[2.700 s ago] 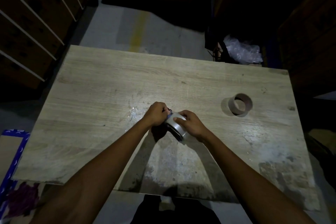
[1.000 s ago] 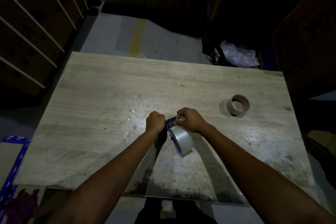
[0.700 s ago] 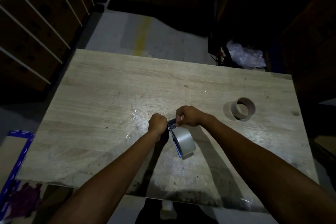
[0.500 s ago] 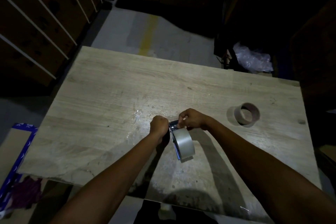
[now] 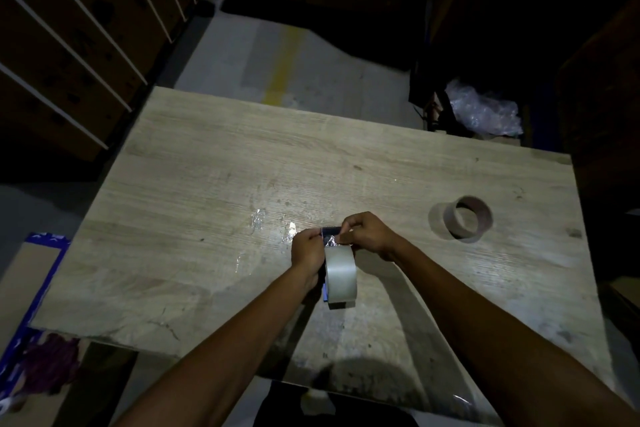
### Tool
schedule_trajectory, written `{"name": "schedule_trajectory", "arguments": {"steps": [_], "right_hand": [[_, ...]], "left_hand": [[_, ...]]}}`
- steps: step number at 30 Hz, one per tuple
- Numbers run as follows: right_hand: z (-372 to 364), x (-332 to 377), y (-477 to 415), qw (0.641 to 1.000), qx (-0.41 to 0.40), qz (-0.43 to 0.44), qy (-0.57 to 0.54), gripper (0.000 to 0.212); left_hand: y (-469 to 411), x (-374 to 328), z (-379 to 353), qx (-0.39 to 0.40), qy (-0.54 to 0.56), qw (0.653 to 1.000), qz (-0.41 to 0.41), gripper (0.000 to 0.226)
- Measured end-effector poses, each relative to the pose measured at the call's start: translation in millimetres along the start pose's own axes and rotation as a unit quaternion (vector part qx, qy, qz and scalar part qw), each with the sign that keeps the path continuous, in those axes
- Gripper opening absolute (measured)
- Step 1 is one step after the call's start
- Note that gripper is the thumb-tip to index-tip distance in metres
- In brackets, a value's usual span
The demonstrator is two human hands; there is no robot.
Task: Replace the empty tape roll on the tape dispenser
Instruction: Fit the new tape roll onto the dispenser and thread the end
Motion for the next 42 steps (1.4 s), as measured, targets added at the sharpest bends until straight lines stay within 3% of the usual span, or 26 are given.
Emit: {"name": "schedule_trajectory", "arguments": {"steps": [5, 13, 18, 24, 29, 35, 42], "right_hand": [[3, 0, 10, 0.999, 0.012, 0.002, 0.043, 0.012], [-16, 27, 36, 0.979, -0.046, 0.113, 0.163, 0.014], [-24, 64, 47, 0.958, -0.078, 0.177, 0.21, 0.015], [-20, 116, 60, 0.933, -0.149, 0.208, 0.254, 0.013], [-18, 155, 72, 0.917, -0.179, 0.224, 0.277, 0.015], [-20, 188, 85, 0.907, -0.199, 0.245, 0.277, 0.015], [-22, 216, 91, 0.918, -0.202, 0.238, 0.243, 0.012]], "left_hand": [[12, -3, 2, 0.047, 0.032, 0.998, -0.004, 0.017], [27, -16, 25, 0.17, 0.093, 0.981, -0.011, 0.046], [29, -52, 38, 0.203, 0.06, 0.974, -0.079, 0.067], [50, -101, 46, 0.22, 0.033, 0.959, -0.178, 0.067], [72, -128, 58, 0.254, 0.08, 0.95, -0.165, 0.071], [84, -144, 75, 0.26, 0.056, 0.947, -0.179, 0.085], [103, -165, 91, 0.281, 0.051, 0.936, -0.208, 0.08]]}}
Point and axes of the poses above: each hand's wrist, its own y-axis away from the middle knuckle, its own z-axis out of the back of the hand, x = y × z, the point moved 2 cm from there along -y, towards the middle knuckle, and after that the axes turned 2 degrees about x, right-handed, at the moved point
